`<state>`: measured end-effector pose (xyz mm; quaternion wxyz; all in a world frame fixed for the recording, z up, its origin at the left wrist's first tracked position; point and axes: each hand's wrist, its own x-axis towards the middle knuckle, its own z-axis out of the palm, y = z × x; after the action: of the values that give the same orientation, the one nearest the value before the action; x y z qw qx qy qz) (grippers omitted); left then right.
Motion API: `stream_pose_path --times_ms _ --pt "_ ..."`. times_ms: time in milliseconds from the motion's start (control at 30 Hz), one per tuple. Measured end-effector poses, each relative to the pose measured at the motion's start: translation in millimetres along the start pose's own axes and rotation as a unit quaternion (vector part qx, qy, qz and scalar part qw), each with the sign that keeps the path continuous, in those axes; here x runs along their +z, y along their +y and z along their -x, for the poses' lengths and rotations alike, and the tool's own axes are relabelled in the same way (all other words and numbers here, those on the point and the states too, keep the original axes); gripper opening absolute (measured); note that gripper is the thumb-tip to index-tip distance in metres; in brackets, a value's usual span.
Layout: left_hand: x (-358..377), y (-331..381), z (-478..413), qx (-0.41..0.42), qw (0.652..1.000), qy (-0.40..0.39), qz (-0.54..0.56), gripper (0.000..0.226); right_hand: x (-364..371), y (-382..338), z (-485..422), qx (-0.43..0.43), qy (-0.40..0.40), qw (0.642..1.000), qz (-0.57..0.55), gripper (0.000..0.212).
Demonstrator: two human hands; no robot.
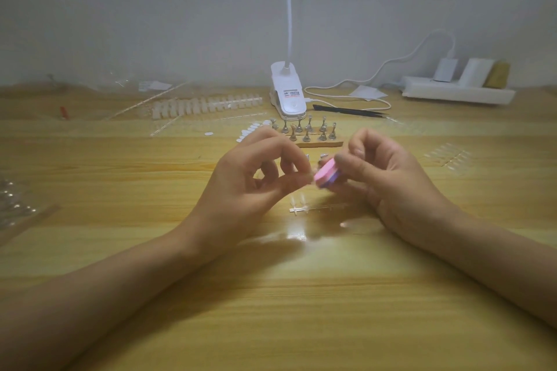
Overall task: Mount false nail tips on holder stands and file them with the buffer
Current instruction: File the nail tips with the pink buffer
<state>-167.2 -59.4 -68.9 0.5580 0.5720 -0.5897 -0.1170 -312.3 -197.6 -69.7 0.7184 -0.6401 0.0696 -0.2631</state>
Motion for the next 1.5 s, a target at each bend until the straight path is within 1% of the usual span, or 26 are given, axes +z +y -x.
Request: stream_pose_path --times_ms 67,100,200,233,300,333,400,433,467,533,567,633,667,767,867,900,967,1000,1067,1100,1200,1233,1300,1333,1433,1500 --pt "0.2 -0.4 -0.2 -0.001 1.0 0.002 -0.006 0.007 0.9 1.2 0.3 -0.002 -0.061 0.998 0.019 0.026" --pt "0.3 -0.3 -0.3 -0.001 1.0 0.002 -0.008 0.007 1.6 1.6 -0.1 -0.007 -0.068 0.997 0.021 0.026" --pt "0.1 0.7 -0.5 -0.001 1.0 0.0 0.001 0.007 -0.7 0.3 -0.2 -0.008 0.017 1.0 0.003 0.025" --pt "0.1 0.4 -0.6 -0.001 1.0 0.001 0.0 0.008 -1.1 0.9 -0.1 -0.006 0.014 1.0 0.008 0.026" --pt "0.5 -0.5 -0.8 0.0 1.0 0.001 -0.009 0.007 0.4 0.5 0.0 0.001 -0.052 0.998 0.032 0.025" --pt "0.6 -0.8 -0.8 0.0 1.0 0.001 -0.014 0.006 0.7 1.1 -0.8 0.001 -0.061 0.998 0.034 0.024" --pt "0.9 -0.5 -0.5 0.001 1.0 0.0 -0.018 0.007 0.8 0.2 -1.4 0.013 -0.004 1.0 0.002 0.024" --pt "0.6 -0.5 -0.4 0.003 1.0 0.0 -0.018 0.007 -0.6 0.4 -1.2 0.015 0.01 1.0 -0.008 0.023" --pt "0.4 -0.4 -0.4 0.003 1.0 0.001 -0.02 0.007 0.1 0.5 -0.9 0.016 0.004 1.0 -0.005 0.023" --pt "0.3 -0.4 -0.5 0.002 1.0 0.003 -0.025 0.006 1.6 0.6 -0.8 0.009 -0.047 0.999 0.015 0.025" --pt "0.4 -0.7 -0.6 0.001 1.0 0.003 -0.026 0.007 1.9 1.2 -1.1 0.005 -0.043 0.999 0.021 0.025" --pt "0.5 -0.6 -0.6 0.001 1.0 0.004 -0.022 0.008 0.2 0.8 -1.5 0.01 0.009 1.0 0.006 0.023" --pt "0.5 -0.3 -0.5 0.001 1.0 0.003 -0.02 0.008 -0.1 0.6 -1.4 0.011 0.007 1.0 0.0 0.024" --pt "0.4 -0.7 -1.1 0.0 1.0 0.003 -0.026 0.007 1.8 1.3 -1.5 0.003 -0.06 0.998 0.019 0.027" --pt "0.2 -1.0 -0.9 0.001 1.0 0.001 -0.025 0.007 -0.4 1.6 -1.3 0.007 0.0 1.0 0.012 0.025" --pt "-0.1 -1.0 -0.5 0.001 1.0 -0.002 -0.023 0.007 -0.7 1.9 -1.6 0.008 -0.004 1.0 0.013 0.025" --pt "0.0 -1.2 -0.3 0.0 1.0 -0.006 -0.024 0.006 -0.5 1.9 -2.1 0.002 -0.051 0.998 0.022 0.025" --pt "0.1 -1.2 -0.4 0.001 1.0 -0.005 -0.024 0.006 -0.5 2.5 -2.4 -0.001 -0.053 0.998 0.025 0.025" --pt "0.0 -1.1 -0.6 0.005 1.0 -0.002 -0.023 0.007 -1.6 2.2 -2.1 0.002 -0.011 1.0 0.024 0.024" --pt "-0.3 -0.9 -0.7 0.005 1.0 -0.002 -0.023 0.007 -2.0 2.0 -1.9 0.005 -0.012 1.0 0.021 0.024" --pt "0.0 -0.6 -1.2 0.003 0.999 -0.005 -0.033 0.007 -0.5 2.6 -1.5 0.002 -0.079 0.996 0.032 0.025" --pt "0.1 -0.5 -1.2 0.0 1.0 -0.003 -0.031 0.007 -0.2 2.8 -1.6 0.0 -0.067 0.997 0.029 0.025" --pt "0.0 0.7 -0.7 -0.004 1.0 -0.004 -0.02 0.007 -2.0 2.5 -1.9 0.004 -0.014 1.0 0.018 0.024" --pt "0.0 1.5 0.0 -0.002 1.0 -0.008 -0.02 0.007 -2.6 2.3 -2.1 0.005 -0.007 1.0 0.013 0.024" --pt "0.5 2.5 1.5 0.007 1.0 -0.016 -0.026 0.007 -4.1 1.1 -2.7 0.017 -0.031 0.999 0.004 0.023" --pt "-0.2 3.1 1.7 -0.001 1.0 -0.009 -0.012 0.008 -3.9 0.1 -2.5 0.022 -0.034 0.999 0.006 0.023"
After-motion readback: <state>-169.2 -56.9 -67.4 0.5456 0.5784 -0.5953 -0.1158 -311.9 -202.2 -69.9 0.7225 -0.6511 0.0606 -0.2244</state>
